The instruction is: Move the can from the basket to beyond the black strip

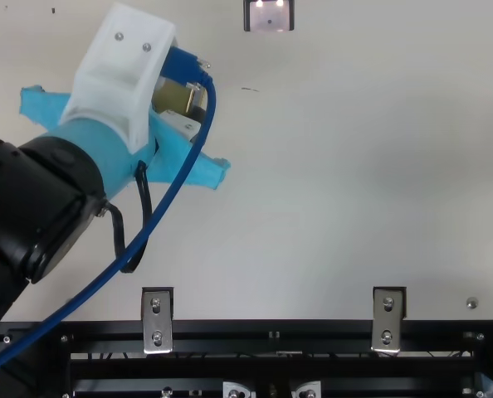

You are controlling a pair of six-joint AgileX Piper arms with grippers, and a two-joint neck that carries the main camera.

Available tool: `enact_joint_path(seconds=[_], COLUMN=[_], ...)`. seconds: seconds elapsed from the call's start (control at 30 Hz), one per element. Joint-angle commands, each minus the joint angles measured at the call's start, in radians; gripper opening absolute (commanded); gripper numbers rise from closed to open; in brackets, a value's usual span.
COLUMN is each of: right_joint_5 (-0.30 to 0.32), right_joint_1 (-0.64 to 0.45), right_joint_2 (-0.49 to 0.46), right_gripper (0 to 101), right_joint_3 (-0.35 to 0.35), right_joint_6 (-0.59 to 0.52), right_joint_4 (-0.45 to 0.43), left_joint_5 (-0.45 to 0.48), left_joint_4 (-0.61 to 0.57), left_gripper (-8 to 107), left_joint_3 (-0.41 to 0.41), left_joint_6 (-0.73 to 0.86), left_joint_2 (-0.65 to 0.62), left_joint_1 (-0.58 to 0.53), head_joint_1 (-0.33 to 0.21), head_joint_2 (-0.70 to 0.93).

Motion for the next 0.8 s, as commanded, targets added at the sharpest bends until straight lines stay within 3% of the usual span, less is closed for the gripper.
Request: enact_joint_path(seconds=[0.0,0.23,0.77], right_joint_5=[0.000,0.000,0.000], right_joint_1=[0.000,0.000,0.000], right_joint_2=[0.000,0.000,0.000], right_gripper=[101,101,101], right_joint_3=[0.000,0.000,0.000], right_joint_6=[0.000,0.000,0.000], right_joint_4=[0.000,0.000,0.000], left_joint_5=[-0.025,-0.096,-0.011], left_joint_4=[0.045,0.108,-0.122], left_gripper=[10,10,10], left_joint_3=[0.004,0.030,0.006], left_joint_6=[0.032,0.255,0.866], left_joint_2=[-0.005,-0.018,0.011], left_joint_1=[-0.016,-0.091,-0.110], head_joint_1=[-0.005,-0.005,-0.005], head_joint_2=[-0.003,-0.003,-0.003])
